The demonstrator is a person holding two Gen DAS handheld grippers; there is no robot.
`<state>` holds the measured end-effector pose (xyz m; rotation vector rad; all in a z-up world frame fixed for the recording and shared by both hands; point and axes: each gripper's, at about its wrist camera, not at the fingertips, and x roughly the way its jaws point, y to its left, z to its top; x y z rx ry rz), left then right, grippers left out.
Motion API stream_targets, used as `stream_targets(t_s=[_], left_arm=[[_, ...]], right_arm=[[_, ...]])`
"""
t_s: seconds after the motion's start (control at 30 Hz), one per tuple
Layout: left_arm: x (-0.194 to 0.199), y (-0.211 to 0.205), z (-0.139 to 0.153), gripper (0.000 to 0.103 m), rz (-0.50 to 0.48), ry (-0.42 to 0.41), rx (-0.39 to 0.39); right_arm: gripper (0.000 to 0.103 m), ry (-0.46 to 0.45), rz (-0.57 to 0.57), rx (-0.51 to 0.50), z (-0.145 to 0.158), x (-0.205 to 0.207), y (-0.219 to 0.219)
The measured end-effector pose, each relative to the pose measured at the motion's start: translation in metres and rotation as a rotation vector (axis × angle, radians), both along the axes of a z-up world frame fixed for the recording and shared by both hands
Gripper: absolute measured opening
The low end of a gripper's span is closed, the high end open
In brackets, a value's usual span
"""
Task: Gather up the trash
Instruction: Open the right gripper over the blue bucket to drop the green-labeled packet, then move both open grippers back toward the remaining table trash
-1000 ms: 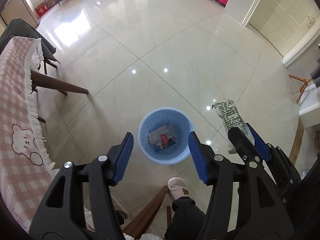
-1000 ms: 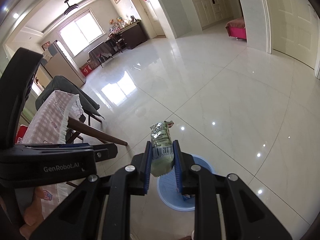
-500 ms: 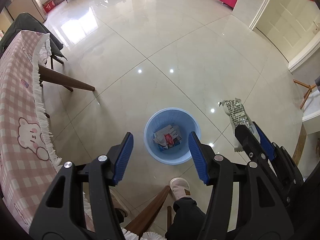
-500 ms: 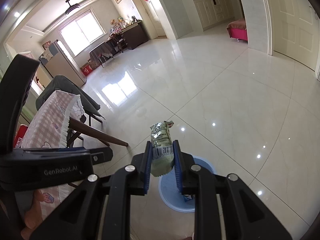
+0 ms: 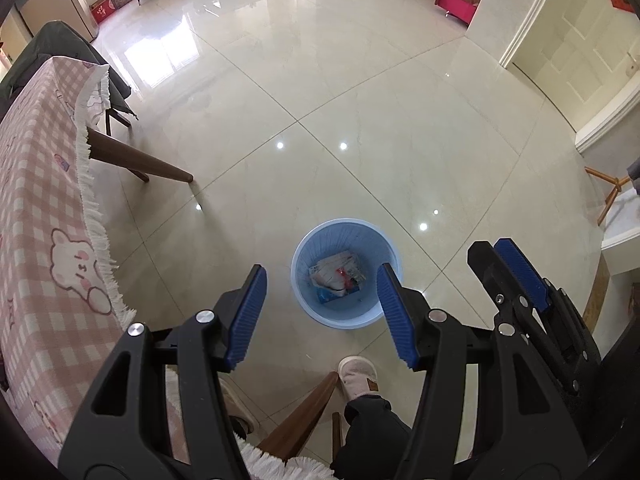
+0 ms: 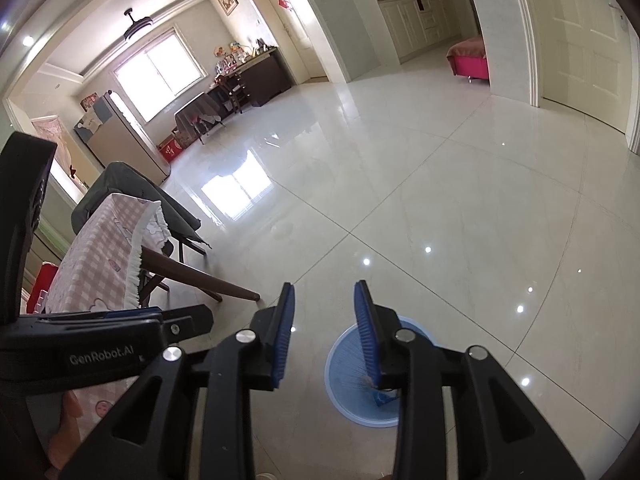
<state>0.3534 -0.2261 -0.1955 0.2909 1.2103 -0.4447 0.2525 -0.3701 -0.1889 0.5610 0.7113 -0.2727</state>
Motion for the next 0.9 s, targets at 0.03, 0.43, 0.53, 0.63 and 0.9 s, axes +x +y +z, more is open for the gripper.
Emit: stream_targets(t_s=[0.03,0.43,0.53,0.63,0.9], left_arm=[[-0.003,0.003,0.005,0.057,-0.002,-0.003,-0.008],[-0.063,0.086,0.103,0.058,0.037,-0.103,-0.213],[-0.082,0.120,0.127,0.060,0.064,-0.132,-0.275],[-0.098,0.160,0.146,0.062,0.104,-0.188,-0.296],[-0.109,0.282,0.161,0.062,0.259,-0.266,-0.285]], right_arm=[[0.031,-0.008,0.005,-0.008,0.006,-0.003,0.003],[0.035,-0.161,0.083,-0.087,0.107,-0.048,0.067],[0.037,-0.206,0.121,-0.105,0.134,-0.061,0.092],[0.041,-0.240,0.165,-0.139,0.159,-0.069,0.122],[0.043,-0.251,0.313,-0.187,0.187,-0.049,0.217]])
